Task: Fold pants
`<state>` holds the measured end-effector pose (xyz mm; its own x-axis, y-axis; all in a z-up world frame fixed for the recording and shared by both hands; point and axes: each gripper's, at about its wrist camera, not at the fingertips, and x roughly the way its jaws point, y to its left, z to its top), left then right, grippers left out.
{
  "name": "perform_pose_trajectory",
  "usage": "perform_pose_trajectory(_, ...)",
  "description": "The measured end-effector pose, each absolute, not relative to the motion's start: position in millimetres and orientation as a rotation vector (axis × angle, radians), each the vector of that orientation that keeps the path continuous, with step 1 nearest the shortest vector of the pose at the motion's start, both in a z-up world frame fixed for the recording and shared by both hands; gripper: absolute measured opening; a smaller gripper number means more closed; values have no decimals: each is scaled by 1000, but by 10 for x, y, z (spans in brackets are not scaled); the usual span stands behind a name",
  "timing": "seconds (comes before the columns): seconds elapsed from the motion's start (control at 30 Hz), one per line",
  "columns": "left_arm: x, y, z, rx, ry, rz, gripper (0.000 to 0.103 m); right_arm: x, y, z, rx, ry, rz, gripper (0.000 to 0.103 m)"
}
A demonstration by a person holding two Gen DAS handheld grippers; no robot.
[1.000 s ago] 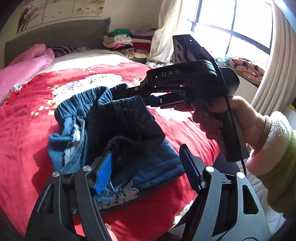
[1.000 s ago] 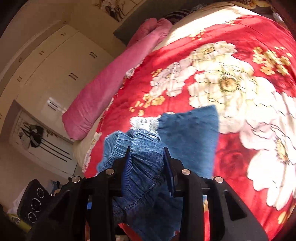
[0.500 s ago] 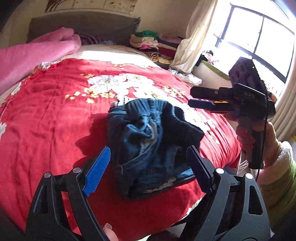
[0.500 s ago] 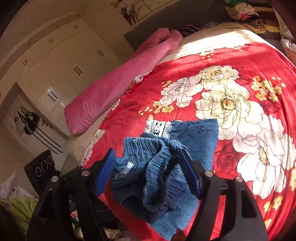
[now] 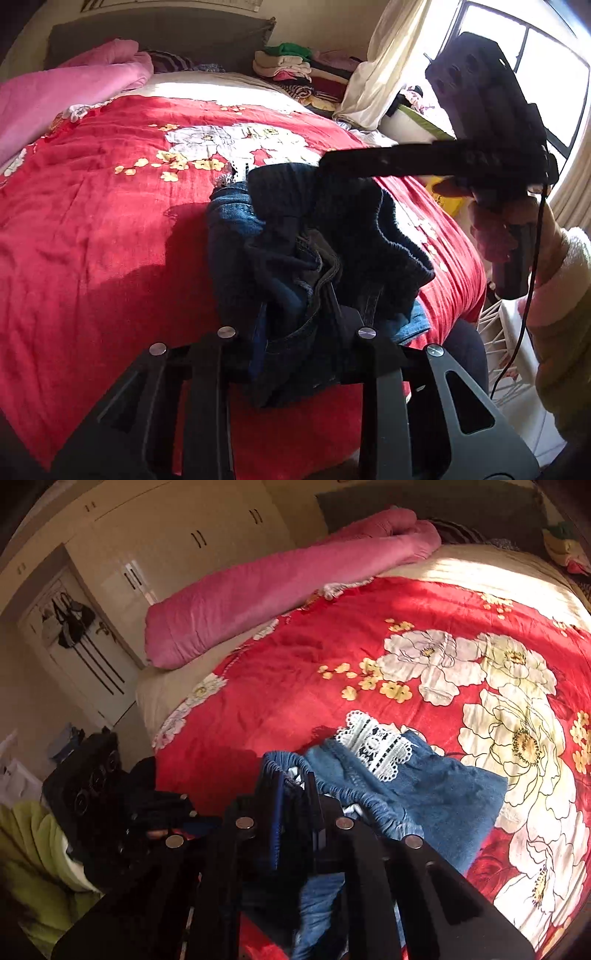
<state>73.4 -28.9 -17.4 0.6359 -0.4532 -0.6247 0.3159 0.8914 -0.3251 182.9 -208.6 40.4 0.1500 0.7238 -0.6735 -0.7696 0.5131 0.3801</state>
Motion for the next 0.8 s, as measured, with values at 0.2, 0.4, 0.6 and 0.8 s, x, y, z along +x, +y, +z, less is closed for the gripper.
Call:
perform_pose_trajectory(0.2,528,-551,-67,-122,738,-608,20,1533,-2640,263,-41,985,980,14)
perform_pose_trajectory(0.4,434,-1001,-309,-20,833,-734,25,1536,-2919,415,125,955,868,25)
perform_pose_trajectory(0.6,311,-945,-71,-31,758,-731,38,1720,-2564,560,144,911,883,59)
perform_pose_trajectory(0.8,618,-475,102,-101,750,-495,48,1659,-2326,276,33,1020,942,35)
